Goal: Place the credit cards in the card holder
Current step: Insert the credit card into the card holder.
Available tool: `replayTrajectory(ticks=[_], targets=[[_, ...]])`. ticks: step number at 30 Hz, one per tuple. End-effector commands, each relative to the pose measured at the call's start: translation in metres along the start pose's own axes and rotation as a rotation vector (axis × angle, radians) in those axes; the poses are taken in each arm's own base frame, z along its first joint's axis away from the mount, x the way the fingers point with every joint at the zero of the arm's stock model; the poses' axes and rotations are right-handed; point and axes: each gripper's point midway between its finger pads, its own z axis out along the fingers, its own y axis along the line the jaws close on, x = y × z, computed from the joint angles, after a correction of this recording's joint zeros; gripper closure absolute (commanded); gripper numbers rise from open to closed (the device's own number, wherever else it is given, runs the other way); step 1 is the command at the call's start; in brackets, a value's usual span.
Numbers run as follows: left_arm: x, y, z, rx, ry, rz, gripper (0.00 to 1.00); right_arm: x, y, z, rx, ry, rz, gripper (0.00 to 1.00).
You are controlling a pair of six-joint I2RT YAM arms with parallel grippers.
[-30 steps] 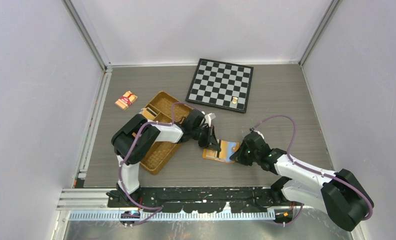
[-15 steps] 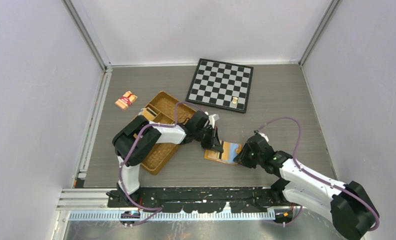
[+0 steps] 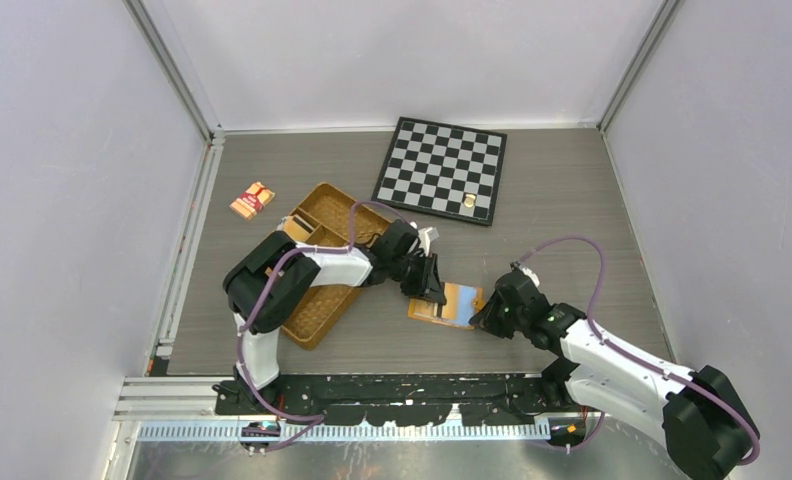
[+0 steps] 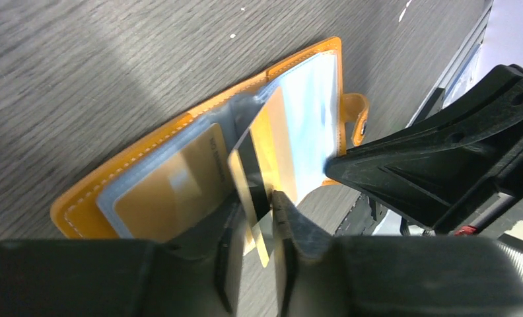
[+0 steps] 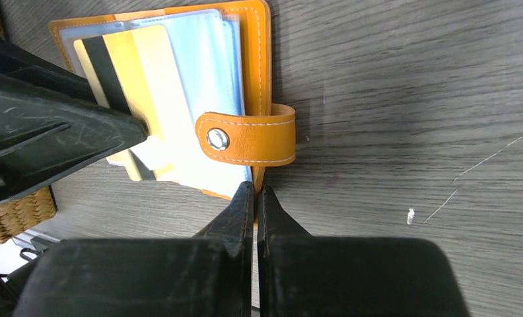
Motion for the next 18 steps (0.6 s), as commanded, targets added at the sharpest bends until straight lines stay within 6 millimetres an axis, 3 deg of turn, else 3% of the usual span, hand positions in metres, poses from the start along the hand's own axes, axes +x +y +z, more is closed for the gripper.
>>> replayTrajectory(ticks=[1,8,13,18], targets=[[0.001,0.029,-0.015,-0.183,0.001,0.048,0.69,0.0,-0.013,0.003,0.058,-0.015,0.01,0.99],[-0.008,0.017,-0.033,-0.208,-0.015,0.098,0.52,0.0,-0.013,0.003,0.06,-0.013,0.011,1.0],[-0.007,0.014,-0.038,-0.209,-0.014,0.097,0.49,0.001,-0.013,0.004,0.058,-0.006,0.009,0.99],[0.0,0.009,-0.027,-0.171,0.009,0.091,0.48,0.001,-0.012,0.006,0.052,0.0,0.008,0.99]])
